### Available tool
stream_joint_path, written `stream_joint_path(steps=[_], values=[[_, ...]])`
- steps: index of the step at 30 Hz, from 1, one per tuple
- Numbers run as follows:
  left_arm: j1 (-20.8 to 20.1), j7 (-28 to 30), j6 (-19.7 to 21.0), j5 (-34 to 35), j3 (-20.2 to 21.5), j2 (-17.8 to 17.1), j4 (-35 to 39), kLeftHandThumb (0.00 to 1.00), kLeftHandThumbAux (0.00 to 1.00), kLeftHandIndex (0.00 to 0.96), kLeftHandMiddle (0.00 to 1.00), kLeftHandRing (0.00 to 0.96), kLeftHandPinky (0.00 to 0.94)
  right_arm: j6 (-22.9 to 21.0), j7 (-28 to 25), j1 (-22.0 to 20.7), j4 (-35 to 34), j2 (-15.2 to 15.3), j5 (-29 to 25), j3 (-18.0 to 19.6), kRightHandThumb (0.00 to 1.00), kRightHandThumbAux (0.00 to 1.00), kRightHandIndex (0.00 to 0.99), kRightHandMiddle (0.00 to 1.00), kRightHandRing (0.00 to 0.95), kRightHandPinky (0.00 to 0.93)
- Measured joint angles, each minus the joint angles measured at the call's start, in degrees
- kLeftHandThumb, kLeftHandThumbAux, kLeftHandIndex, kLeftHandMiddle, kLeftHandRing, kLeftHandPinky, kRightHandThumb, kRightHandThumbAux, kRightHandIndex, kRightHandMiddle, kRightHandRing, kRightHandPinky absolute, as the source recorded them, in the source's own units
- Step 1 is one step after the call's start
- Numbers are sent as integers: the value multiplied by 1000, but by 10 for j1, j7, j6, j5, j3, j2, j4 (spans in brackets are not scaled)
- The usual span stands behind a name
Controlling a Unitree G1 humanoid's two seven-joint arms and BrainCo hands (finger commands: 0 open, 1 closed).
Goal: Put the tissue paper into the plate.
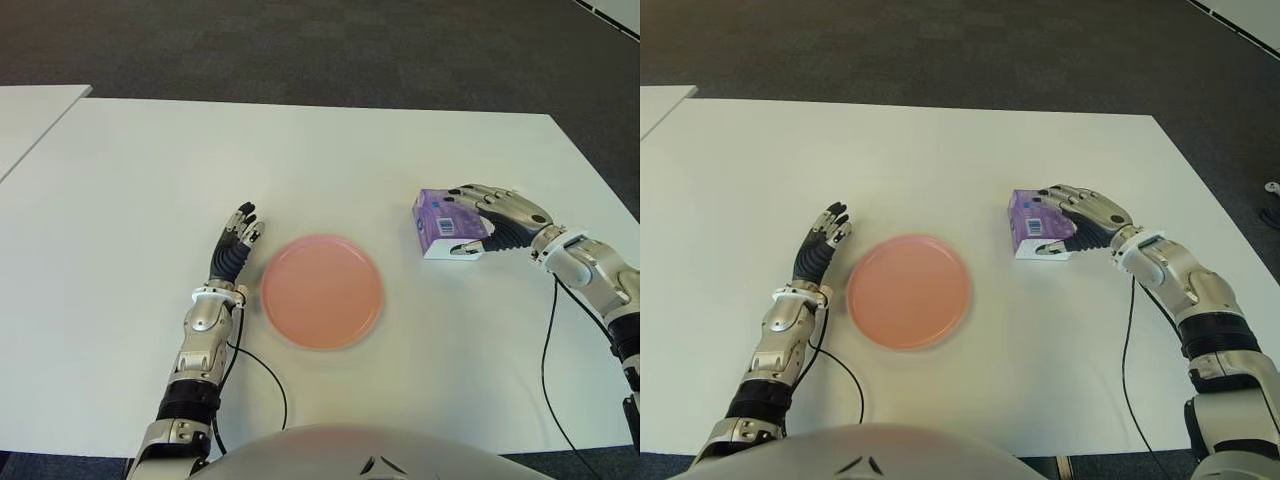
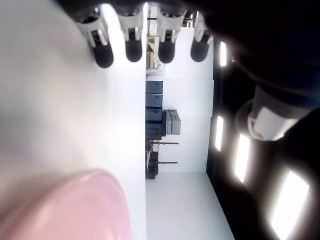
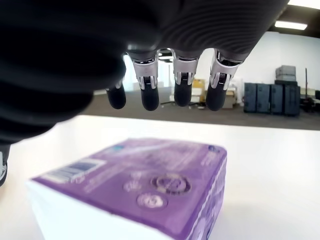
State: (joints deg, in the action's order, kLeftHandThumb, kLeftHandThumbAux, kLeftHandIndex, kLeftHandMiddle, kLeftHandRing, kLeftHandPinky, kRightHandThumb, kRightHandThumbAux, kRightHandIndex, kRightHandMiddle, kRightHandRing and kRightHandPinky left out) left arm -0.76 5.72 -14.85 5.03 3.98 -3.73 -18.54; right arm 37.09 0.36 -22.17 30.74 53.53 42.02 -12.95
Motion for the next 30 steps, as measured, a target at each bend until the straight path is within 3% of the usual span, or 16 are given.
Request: stream_joint_path(steps=[10,30], values=[[6,2,-8,0,-1,0,2,0,503,0,0,0,0,8,32,-48,64,-13,27,-37,349,365,0,0,0,0],[16,2,-8,2,0,0,7,0,510,0,0,0,0,8,39,-78,118,-25,34,-72,330,379,0,0,0,0]])
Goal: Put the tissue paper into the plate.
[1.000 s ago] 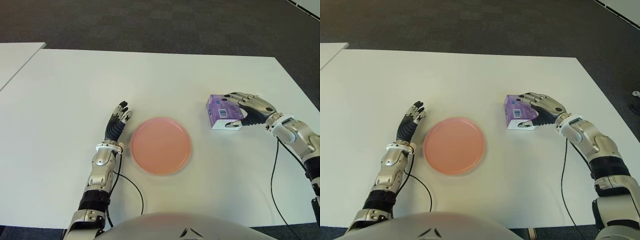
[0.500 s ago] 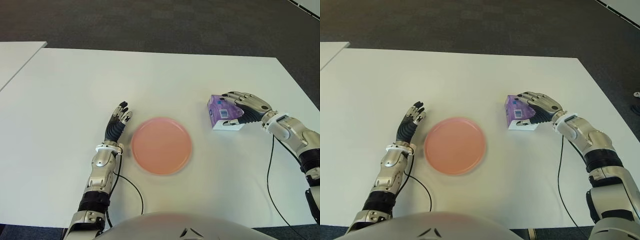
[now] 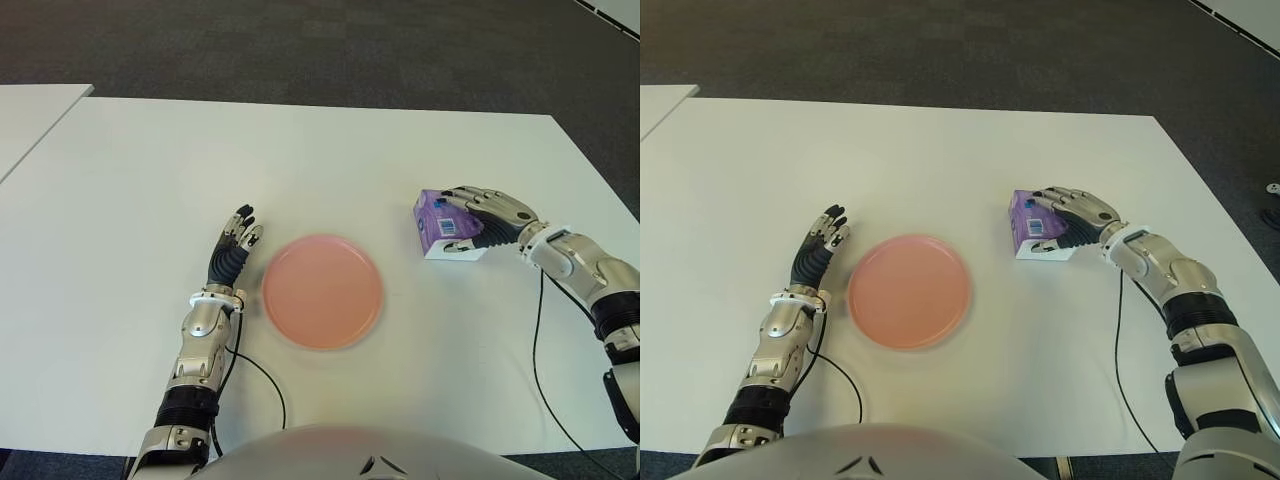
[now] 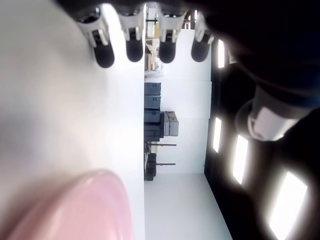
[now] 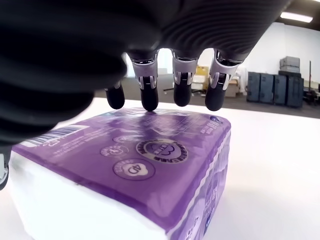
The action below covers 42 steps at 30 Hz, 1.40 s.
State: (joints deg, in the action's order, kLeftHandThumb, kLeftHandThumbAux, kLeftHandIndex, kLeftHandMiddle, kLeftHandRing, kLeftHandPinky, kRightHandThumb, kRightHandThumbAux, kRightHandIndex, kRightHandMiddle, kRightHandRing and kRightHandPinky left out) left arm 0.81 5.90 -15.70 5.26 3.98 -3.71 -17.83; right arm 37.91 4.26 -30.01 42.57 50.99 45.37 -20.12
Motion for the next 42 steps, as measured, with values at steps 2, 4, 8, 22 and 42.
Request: stream_joint_path(steps=[2,4,8,22,42], values=[[0,0,0,0,0,0,0,0,508,0,0,0,0,0,5,-2,4,-1,4,-4,330,377,0,0,0,0],[0,0,1,1,0,0,0,0,508,0,0,0,0,0,11,-5,8,-2,7,-10,329,374,0,0,0,0],[0,0,2,2,0,0,0,0,508,0,0,0,0,0,20,-13,17,-3,17,-18,328,369,0,0,0,0],[-1,0,7,6,2,0,1,0,515,0,0,0,0,-3,17,-19,21,-4,15,-24,329,382,0,0,0,0],[-2,0,9,9,5,0,2,0,509,0,0,0,0,-16,50,-7,41,-27,20,-40,301,360,0,0,0,0]])
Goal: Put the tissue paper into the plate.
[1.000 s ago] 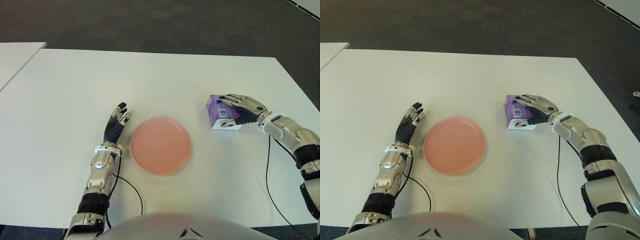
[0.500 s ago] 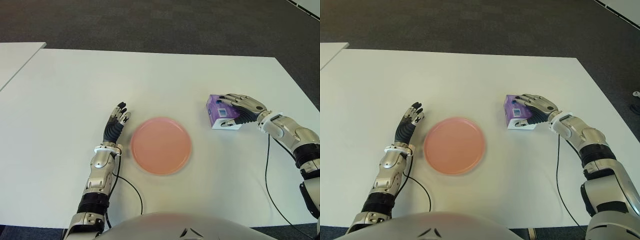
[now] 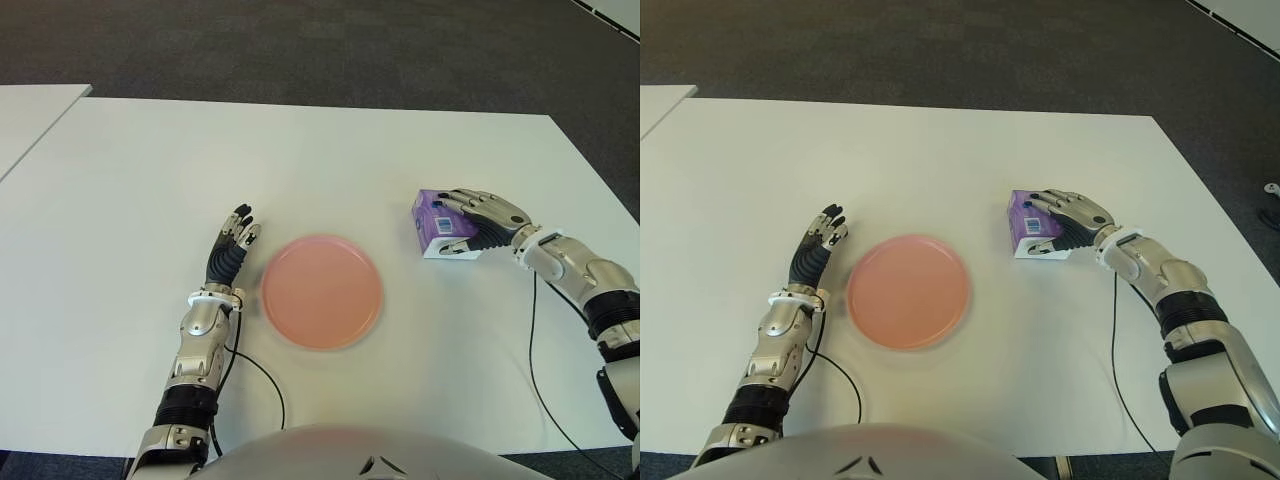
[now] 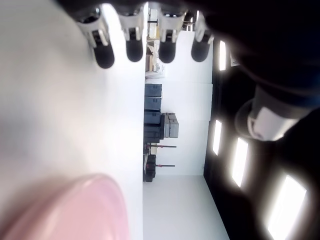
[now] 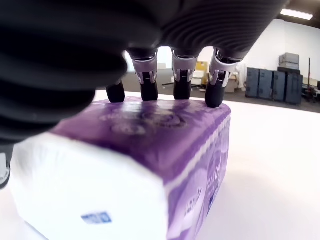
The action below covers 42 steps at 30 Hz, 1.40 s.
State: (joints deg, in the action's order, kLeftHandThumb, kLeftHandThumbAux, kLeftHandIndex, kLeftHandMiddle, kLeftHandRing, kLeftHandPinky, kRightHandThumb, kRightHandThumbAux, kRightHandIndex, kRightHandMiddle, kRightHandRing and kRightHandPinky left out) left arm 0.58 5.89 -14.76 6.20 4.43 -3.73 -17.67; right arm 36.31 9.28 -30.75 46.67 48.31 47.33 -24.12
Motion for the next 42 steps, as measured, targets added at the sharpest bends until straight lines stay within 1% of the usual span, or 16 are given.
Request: stream_joint_path(steps=[3,7,13,20,26,29,42], values=[[0,0,0,0,0,0,1,0,506,0,0,0,0,-11,37,6,12,-13,10,-15,305,361,0,0,0,0],[0,0,1,0,-1,-1,1,0,509,0,0,0,0,-26,94,3,28,-19,43,-45,318,368,0,0,0,0],[2,0,5,1,0,-1,1,0,516,0,0,0,0,-55,174,-20,67,-26,97,-106,331,376,0,0,0,0],[3,2,5,7,4,-2,1,0,523,0,0,0,0,-89,243,-18,73,-27,114,-149,312,397,0,0,0,0],[3,8,5,8,10,-2,0,0,531,0,0,0,0,-116,275,-19,73,-30,115,-174,310,430,0,1,0,0],[3,10,3,8,11,-2,-2,0,535,0,0,0,0,-124,282,-19,73,-31,115,-180,321,447,0,0,0,0],[3,14,-5,9,14,-2,-8,0,537,0,0,0,0,-130,280,-17,65,-29,109,-185,342,470,0,0,0,0]])
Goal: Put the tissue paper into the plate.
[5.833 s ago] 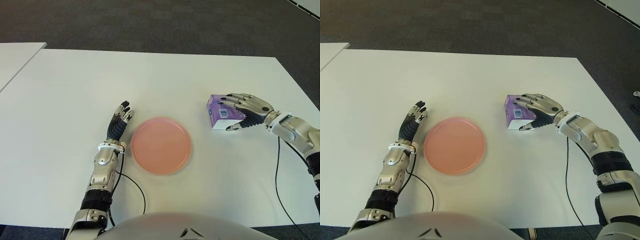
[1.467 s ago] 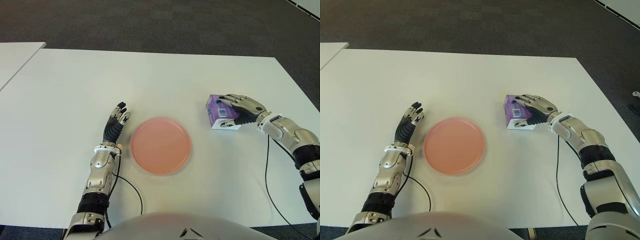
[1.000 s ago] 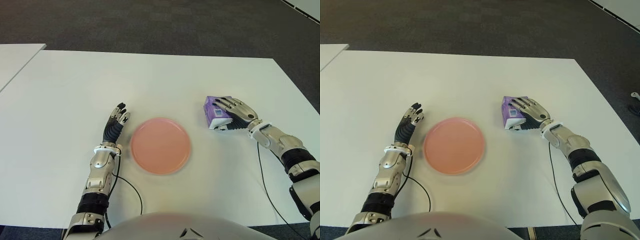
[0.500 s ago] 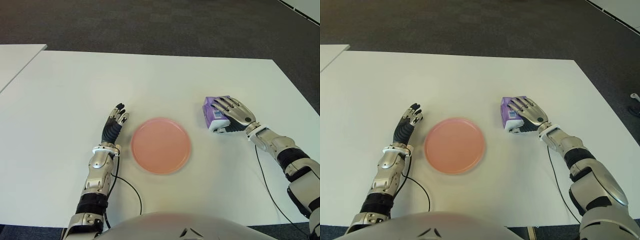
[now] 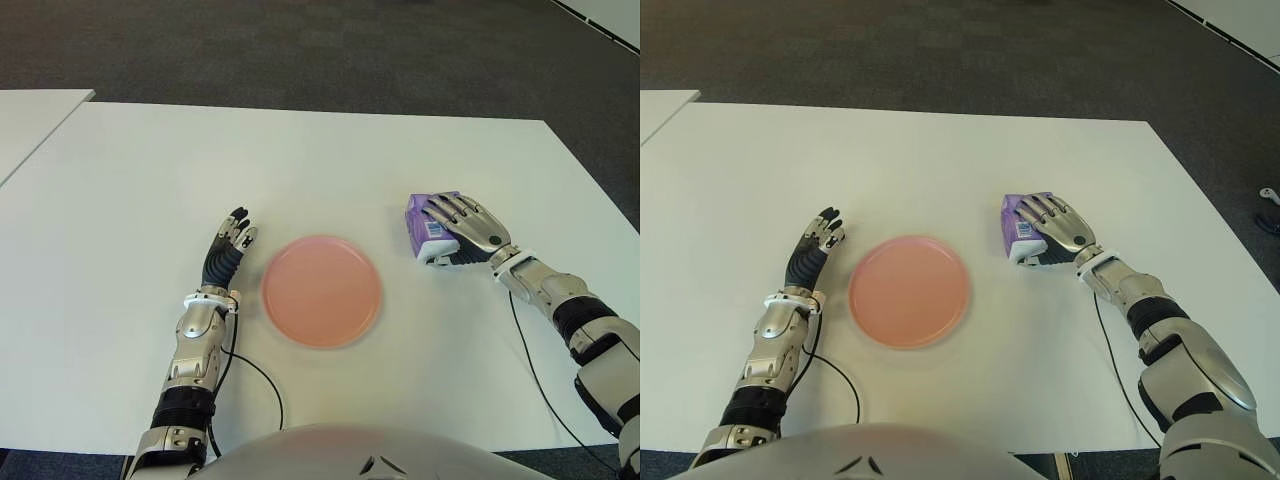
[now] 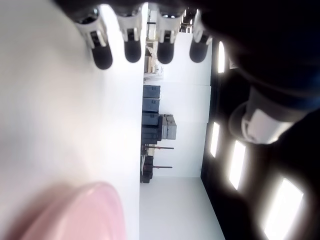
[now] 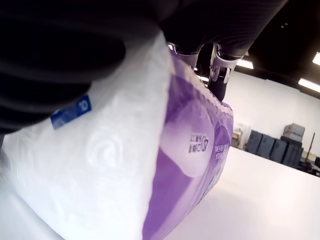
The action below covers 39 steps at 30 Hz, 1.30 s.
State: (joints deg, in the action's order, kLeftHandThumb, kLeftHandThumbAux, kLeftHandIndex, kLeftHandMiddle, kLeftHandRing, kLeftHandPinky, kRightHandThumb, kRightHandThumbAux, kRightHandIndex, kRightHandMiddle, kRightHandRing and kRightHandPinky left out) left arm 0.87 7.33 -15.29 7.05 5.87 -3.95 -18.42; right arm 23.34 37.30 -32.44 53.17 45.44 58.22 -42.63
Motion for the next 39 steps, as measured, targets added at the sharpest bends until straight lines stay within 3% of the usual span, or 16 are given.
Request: stream_joint_path(steps=[11,15,17,19,20,23,26,35,39], values=[[-1,0,1,2,1,0,0,0,527,0,0,0,0,0,-25,6,-20,7,-19,0,362,486,0,3,0,21],[-1,0,1,3,1,0,-1,0,526,0,0,0,0,0,-31,9,-19,4,-33,3,430,506,76,120,130,182],[-1,0,1,3,2,0,-1,0,525,0,0,0,0,0,-33,8,-14,-2,-43,6,507,507,221,230,221,263],[-1,0,1,3,2,0,-1,0,523,0,0,0,0,1,-33,5,-4,-11,-57,12,546,507,290,288,272,307],[-2,0,1,3,2,0,-1,0,522,0,0,0,0,1,-33,3,1,-16,-64,14,606,577,339,365,354,390],[-2,0,1,3,1,0,-1,0,520,0,0,0,0,4,-33,-2,12,-27,-76,16,751,647,378,460,500,539],[-2,0,2,3,1,0,-1,0,518,0,0,0,0,3,-29,-7,27,-40,-82,16,814,666,399,492,597,634],[-1,0,4,3,1,0,0,0,512,0,0,0,0,-1,58,0,68,-78,-100,30,852,674,411,519,732,745],[-1,0,4,3,1,0,0,0,508,0,0,0,0,-1,99,2,85,-91,-103,31,855,674,412,523,756,747]])
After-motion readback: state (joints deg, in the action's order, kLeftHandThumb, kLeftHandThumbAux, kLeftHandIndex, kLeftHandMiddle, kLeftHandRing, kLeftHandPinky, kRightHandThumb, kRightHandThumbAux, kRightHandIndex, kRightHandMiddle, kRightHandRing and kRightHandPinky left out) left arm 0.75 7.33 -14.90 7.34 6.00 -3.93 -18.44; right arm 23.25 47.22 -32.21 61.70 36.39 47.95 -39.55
